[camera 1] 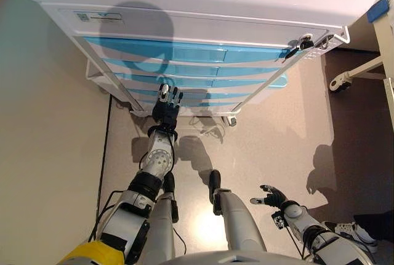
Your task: Open the drawer and pick up the medicine
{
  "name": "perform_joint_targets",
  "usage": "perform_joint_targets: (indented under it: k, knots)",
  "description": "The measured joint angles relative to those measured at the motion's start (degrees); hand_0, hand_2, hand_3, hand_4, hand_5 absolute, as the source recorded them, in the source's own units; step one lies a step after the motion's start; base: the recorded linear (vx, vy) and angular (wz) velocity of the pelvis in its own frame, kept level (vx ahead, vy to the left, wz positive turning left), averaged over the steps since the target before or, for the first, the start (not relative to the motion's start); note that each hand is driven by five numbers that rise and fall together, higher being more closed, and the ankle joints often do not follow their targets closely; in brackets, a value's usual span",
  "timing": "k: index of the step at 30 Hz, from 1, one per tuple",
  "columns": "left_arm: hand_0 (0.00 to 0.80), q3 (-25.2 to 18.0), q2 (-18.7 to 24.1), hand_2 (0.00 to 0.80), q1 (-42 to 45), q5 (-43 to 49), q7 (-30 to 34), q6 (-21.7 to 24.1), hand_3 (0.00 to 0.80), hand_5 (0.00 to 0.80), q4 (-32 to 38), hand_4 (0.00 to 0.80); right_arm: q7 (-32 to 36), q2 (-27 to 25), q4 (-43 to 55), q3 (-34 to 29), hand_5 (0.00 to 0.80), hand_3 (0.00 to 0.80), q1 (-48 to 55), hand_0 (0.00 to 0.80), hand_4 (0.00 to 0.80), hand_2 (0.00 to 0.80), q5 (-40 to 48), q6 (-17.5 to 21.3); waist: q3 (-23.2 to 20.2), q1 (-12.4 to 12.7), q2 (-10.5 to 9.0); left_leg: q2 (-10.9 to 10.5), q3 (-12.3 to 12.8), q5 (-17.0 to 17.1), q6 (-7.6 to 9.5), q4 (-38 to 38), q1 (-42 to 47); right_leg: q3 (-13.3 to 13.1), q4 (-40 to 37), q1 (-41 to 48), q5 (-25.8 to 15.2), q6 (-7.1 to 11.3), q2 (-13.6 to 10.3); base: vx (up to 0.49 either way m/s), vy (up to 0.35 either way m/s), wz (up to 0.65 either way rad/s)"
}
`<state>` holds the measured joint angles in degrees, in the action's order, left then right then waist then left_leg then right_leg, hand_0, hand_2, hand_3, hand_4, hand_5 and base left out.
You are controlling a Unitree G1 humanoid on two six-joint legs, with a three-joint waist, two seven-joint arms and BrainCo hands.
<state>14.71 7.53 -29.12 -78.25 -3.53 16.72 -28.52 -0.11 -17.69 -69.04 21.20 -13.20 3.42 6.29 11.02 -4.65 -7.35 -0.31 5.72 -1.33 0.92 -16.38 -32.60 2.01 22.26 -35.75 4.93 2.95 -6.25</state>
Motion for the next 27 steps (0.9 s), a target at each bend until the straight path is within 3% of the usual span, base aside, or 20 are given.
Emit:
perform_joint_targets:
  k: [10,11,12,13,14,22,27]
  knots:
    - [0.000,0.36,-0.12,0.000,0.00,-0.01,0.01,-0.40,0.000,0.000,0.60,0.000,0.05,0.02,-1.28,0.03,0.000,0.000,-0.01,0.000,0.000,0.000,0.00,0.00,0.24,0.66,-0.02,0.00,-0.01,0.02,-0.01,0.21,0.01,0.01,-0.13,0.00,-0.01,-0.01,0.01,0.000,0.000,0.00]
    - [0.298,0.37,-0.15,0.298,0.02,-0.02,0.01,-0.54,0.298,0.298,0.72,0.298,0.05,0.02,-1.28,0.02,0.000,0.000,-0.01,0.000,0.000,0.000,-0.01,0.00,0.25,0.73,-0.04,-0.01,-0.01,0.03,0.00,0.25,0.01,0.02,-0.10,0.01,-0.02,-0.01,0.01,0.000,0.000,0.00]
    - [0.483,0.42,-0.16,0.483,0.02,-0.03,0.01,-0.60,0.483,0.483,0.75,0.483,0.05,0.02,-1.28,0.03,0.000,0.000,-0.01,0.000,0.000,0.000,-0.01,0.00,0.25,0.78,-0.04,-0.01,-0.02,0.03,0.00,0.25,0.01,0.04,-0.07,0.04,-0.03,0.00,0.02,0.000,0.000,0.00]
    - [0.737,0.44,-0.18,0.737,0.04,-0.06,0.01,-0.67,0.737,0.737,0.87,0.737,0.05,0.02,-1.28,0.03,0.000,0.000,-0.02,0.000,0.000,0.000,-0.01,0.00,0.25,0.82,-0.05,-0.01,-0.05,0.04,0.01,0.27,0.02,0.06,-0.06,0.07,-0.05,0.01,0.02,0.000,0.000,0.00]
    - [0.800,0.44,-0.13,0.800,0.04,-0.08,0.01,-0.76,0.800,0.800,0.87,0.800,0.05,0.04,-1.25,0.03,0.000,0.000,-0.05,0.000,0.000,0.000,-0.02,0.00,0.33,0.82,-0.15,-0.03,-0.07,0.05,0.02,0.27,0.02,0.07,-0.04,0.07,-0.06,0.01,0.02,0.000,0.000,0.00]
    - [0.800,0.47,1.12,0.800,0.54,-0.09,0.01,-0.99,0.800,0.800,3.59,0.800,0.07,1.10,-1.25,1.50,0.000,0.000,-0.18,0.000,0.000,0.000,-0.62,0.00,2.64,0.88,-1.73,0.05,0.09,0.08,0.00,0.28,1.08,0.04,-0.12,1.09,-0.22,-0.03,0.04,-0.017,0.002,-0.01]
    - [0.800,0.59,1.67,0.800,0.62,-0.10,0.01,-1.18,0.800,0.800,3.98,0.800,0.56,1.33,-1.33,1.97,0.000,0.000,-0.11,0.000,0.000,0.000,-1.46,0.01,2.94,0.95,-1.76,0.09,0.24,0.09,0.00,0.30,1.32,0.02,-0.12,1.30,-0.24,-0.04,0.06,0.000,0.000,0.00]
